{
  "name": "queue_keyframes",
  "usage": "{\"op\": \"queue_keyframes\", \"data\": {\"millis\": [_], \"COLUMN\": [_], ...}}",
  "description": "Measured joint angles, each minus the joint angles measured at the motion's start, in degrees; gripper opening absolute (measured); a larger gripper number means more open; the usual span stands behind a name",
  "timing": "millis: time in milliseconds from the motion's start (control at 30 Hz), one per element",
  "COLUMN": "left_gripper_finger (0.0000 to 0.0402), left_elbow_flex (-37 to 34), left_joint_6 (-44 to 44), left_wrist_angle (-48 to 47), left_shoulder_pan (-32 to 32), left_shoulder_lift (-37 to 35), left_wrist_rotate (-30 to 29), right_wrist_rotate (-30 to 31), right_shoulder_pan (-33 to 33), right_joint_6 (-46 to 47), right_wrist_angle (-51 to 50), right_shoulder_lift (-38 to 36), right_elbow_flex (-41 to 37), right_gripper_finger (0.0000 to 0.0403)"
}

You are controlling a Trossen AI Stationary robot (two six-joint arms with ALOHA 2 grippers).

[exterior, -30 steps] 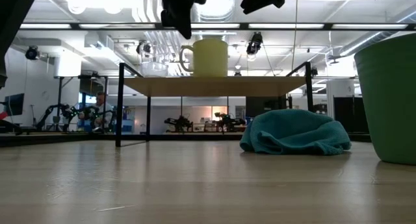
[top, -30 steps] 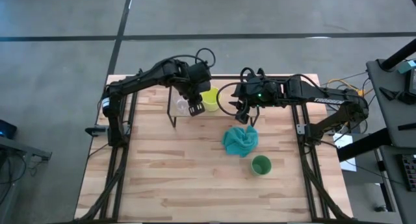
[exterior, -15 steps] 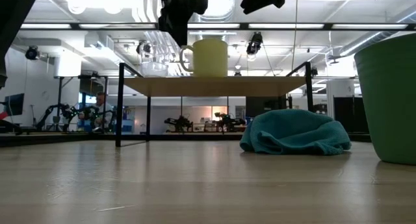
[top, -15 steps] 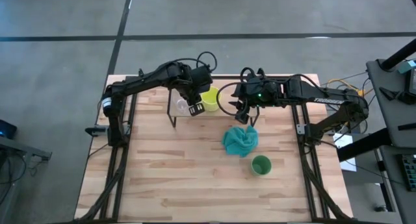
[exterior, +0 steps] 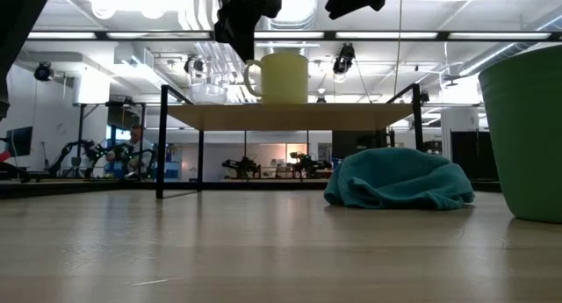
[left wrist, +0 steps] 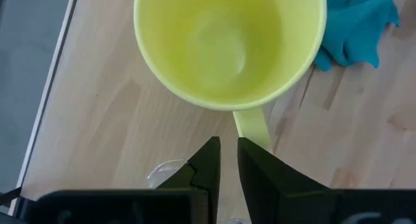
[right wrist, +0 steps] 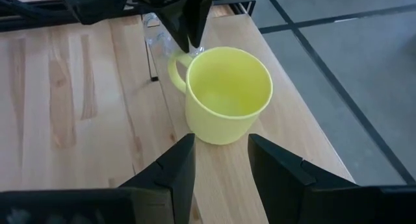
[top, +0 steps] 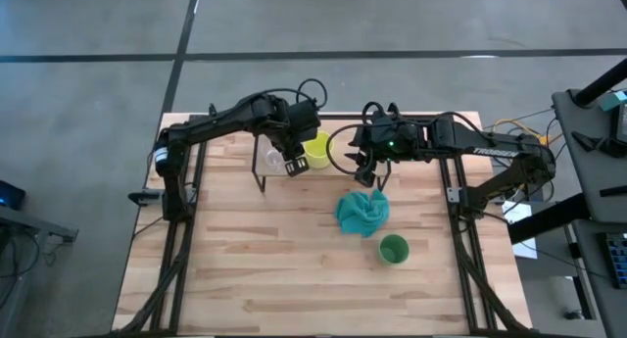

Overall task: Stack small to large cups/mugs on shelf
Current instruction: Put the yellow mug on the shelf

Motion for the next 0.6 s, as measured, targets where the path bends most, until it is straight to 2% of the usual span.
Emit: {"op": "queue_keyframes", "data": {"millis": [267,600], "left_gripper_finger": [0.004,0.004], "left_elbow_flex": [0.06,0.09], "left_joint_6": [-1.29,-1.46], "left_wrist_angle": [0.04,0.09], "left_shoulder_pan": [-0.23,-0.57], "left_shoulder_lift": [0.0,0.0], "left_wrist_rotate": [0.4,1.33], "right_wrist_rotate": [0.0,0.02], "right_shoulder_pan": [0.0,-1.6], "right_joint_6": [0.01,0.03], "right_wrist_angle": [-0.69,11.58], "right_shoulder_lift": [-0.02,0.68], "right_elbow_flex": [-3.92,-10.73], "right_gripper_finger": [0.0137,0.0137]}}
